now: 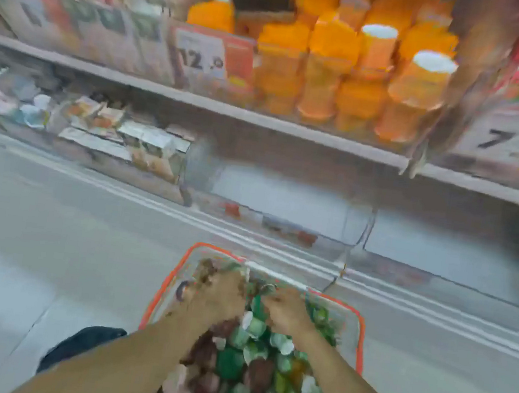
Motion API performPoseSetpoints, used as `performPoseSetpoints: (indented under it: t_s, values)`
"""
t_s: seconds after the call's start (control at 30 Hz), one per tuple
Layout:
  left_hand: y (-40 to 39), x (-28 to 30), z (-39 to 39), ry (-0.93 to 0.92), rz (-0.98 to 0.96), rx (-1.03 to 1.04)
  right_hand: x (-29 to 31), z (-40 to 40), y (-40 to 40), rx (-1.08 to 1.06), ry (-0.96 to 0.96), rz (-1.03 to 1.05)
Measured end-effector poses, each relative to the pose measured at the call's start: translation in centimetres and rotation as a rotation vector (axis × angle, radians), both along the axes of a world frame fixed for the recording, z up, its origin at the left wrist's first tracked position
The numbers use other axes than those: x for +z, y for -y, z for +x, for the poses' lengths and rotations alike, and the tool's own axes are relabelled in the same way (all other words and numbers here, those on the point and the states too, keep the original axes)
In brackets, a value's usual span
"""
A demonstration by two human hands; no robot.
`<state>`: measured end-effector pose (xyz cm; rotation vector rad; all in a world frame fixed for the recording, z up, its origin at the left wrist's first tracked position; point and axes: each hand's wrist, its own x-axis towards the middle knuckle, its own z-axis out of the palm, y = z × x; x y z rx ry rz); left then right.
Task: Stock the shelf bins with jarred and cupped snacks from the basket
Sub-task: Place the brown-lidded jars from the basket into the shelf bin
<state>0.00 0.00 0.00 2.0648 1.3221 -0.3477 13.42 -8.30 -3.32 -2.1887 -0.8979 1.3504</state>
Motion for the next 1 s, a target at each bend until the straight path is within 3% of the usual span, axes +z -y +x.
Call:
performPoseSetpoints:
  t_s: [0.1,0.2,0.37,0.53,0.63,0.77,0.9,1.0]
  values:
    - [-0.1,-7.7,-1.5,-0.116,0.122,0.032,-7.1,-0.1,0.6,0.113,0.238,0.040]
    - [0.2,-12.5,-2.3,-0.245,0.150,-0.030,-10.0,-0.6,1.1,0.172,0.360,0.156]
    - [0.3,-15.8,-3.1,-0.105,0.304,0.059,-11.2,-1.6,-0.6,0.230,0.394,0.167]
    - [-0.8,-15.5,-3.7,0.121,0.196,0.303,-11.1,-1.9,-1.6,0.333,0.541,0.116]
    - [-1.5,-14.7,-4.4,0.208,0.086,0.415,-10.7,-2.5,-2.7,0.365,0.611,0.197]
    - [-3.4,-11.9,-6.6,0.168,-0.021,0.445,-9.5,-4.5,-4.8,0.570,0.627,0.345]
    - [-6.6,-7.1,-10.3,0.110,-0.169,0.384,-9.5,-7.3,-5.6,0.823,0.727,0.248]
    - [-8.0,-3.0,-12.8,0.091,-0.261,0.321,-10.7,-9.6,-5.3,0.907,0.786,0.063]
